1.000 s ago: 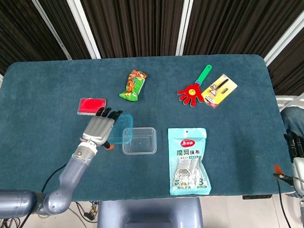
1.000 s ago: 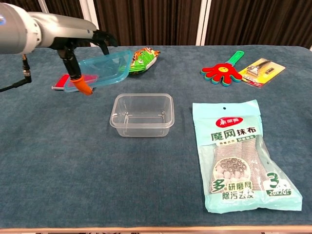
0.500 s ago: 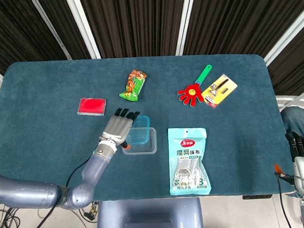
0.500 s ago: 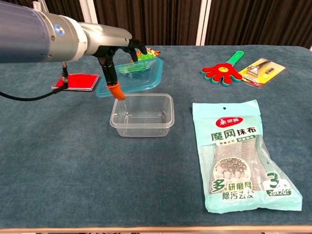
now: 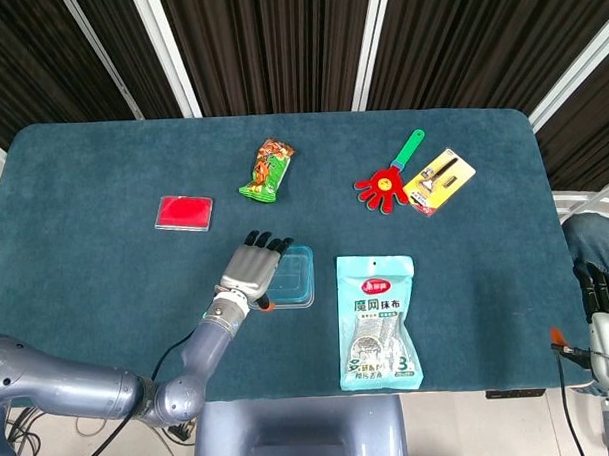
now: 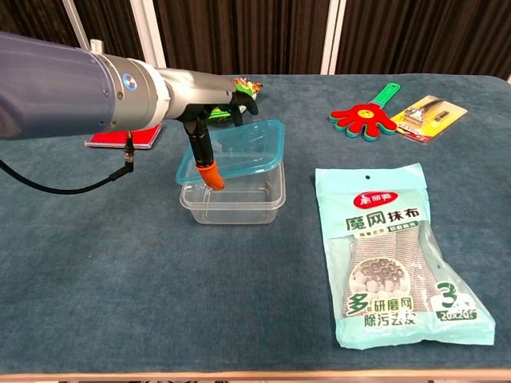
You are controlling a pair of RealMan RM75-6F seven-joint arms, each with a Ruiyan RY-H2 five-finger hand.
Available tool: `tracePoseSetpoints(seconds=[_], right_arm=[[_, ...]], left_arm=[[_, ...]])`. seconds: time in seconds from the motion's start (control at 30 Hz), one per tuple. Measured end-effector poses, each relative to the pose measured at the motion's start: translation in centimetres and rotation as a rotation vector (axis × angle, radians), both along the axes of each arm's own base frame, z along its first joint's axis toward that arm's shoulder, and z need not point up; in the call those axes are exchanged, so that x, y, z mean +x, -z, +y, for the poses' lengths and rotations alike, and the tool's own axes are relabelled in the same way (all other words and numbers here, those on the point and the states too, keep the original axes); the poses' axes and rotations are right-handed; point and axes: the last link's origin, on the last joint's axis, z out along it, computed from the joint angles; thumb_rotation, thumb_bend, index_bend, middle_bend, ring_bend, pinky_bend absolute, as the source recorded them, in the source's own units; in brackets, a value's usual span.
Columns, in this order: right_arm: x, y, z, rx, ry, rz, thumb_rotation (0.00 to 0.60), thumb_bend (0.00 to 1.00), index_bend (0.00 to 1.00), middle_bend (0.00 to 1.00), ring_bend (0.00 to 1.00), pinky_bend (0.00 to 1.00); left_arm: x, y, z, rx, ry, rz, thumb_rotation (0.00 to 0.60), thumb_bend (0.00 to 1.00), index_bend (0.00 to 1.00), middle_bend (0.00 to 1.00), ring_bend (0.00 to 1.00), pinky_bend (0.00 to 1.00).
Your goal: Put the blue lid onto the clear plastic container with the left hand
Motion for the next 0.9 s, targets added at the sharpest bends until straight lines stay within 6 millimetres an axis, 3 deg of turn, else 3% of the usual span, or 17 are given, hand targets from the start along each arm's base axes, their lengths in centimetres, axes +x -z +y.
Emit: tracePoseSetpoints(seconds=[0.9], right_arm=[[0.0, -0.1, 0.0, 0.003, -0.001, -0.015, 0.6, 0.34, 0.0, 0.01, 0.0, 0.0]], left_arm=[[0.1, 1.7, -0.8, 0.034, 0.035, 0.087, 0.6, 0.13, 0.08, 0.32, 0.04, 0.03]])
